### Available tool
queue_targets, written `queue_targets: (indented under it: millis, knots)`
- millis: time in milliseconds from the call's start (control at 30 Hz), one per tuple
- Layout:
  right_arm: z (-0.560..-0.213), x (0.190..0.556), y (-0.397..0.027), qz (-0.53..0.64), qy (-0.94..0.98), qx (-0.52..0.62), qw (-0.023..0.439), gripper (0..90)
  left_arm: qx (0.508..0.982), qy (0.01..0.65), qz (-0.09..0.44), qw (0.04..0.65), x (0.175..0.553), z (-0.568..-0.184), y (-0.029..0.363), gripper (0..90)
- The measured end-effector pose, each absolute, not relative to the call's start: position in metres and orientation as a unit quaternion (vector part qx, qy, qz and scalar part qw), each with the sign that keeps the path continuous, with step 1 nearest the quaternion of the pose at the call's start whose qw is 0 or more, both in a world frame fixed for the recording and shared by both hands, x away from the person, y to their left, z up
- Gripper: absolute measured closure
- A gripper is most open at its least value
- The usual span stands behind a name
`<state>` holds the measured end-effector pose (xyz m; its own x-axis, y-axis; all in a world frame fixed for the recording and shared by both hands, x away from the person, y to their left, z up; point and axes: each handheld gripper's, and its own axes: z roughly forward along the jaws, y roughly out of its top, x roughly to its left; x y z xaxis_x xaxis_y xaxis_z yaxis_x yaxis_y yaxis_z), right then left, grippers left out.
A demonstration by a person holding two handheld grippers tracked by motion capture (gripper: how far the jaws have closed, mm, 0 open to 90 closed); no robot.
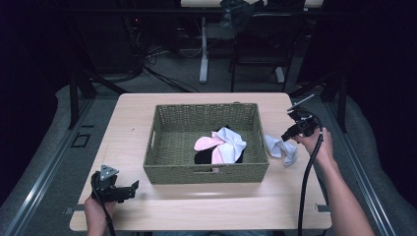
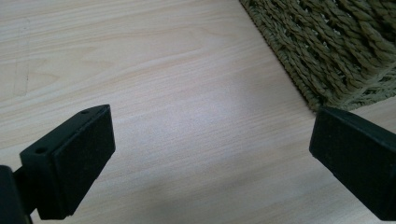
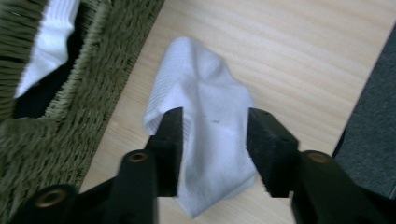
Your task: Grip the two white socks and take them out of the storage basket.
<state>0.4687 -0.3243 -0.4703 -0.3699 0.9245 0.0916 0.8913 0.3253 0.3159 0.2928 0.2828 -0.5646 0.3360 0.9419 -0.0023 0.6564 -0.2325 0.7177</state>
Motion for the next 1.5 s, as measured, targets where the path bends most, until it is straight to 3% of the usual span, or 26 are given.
queue_targets:
  millis: [200,233,367,900,1500]
  knots:
    - [-0.436,0.458,-0.323,0.195,0.818,0.535,0.075,30.1,0.753,0.53,0.224,0.32,0.293,-0.564,0.283,0.3]
    - [-0.436,0.458,-0.323,0.195,0.818,0.535,0.075,30.1,0.753,0.53,0.224,0.32,0.293,-0.564,0.283,0.3]
    - [-0.408,0.451,-0.309,0.209,0.83,0.509,0.09,15.8,0.753,0.53,0.224,0.319,0.293,-0.565,0.282,0.3]
    - [-0.373,0.456,-0.219,0.223,0.875,0.418,0.098,7.1,0.751,0.532,0.223,0.321,0.293,-0.565,0.284,0.3]
    - [-0.406,0.478,-0.155,0.203,0.897,0.386,0.076,0.0,0.751,0.531,0.225,0.323,0.293,-0.565,0.283,0.3]
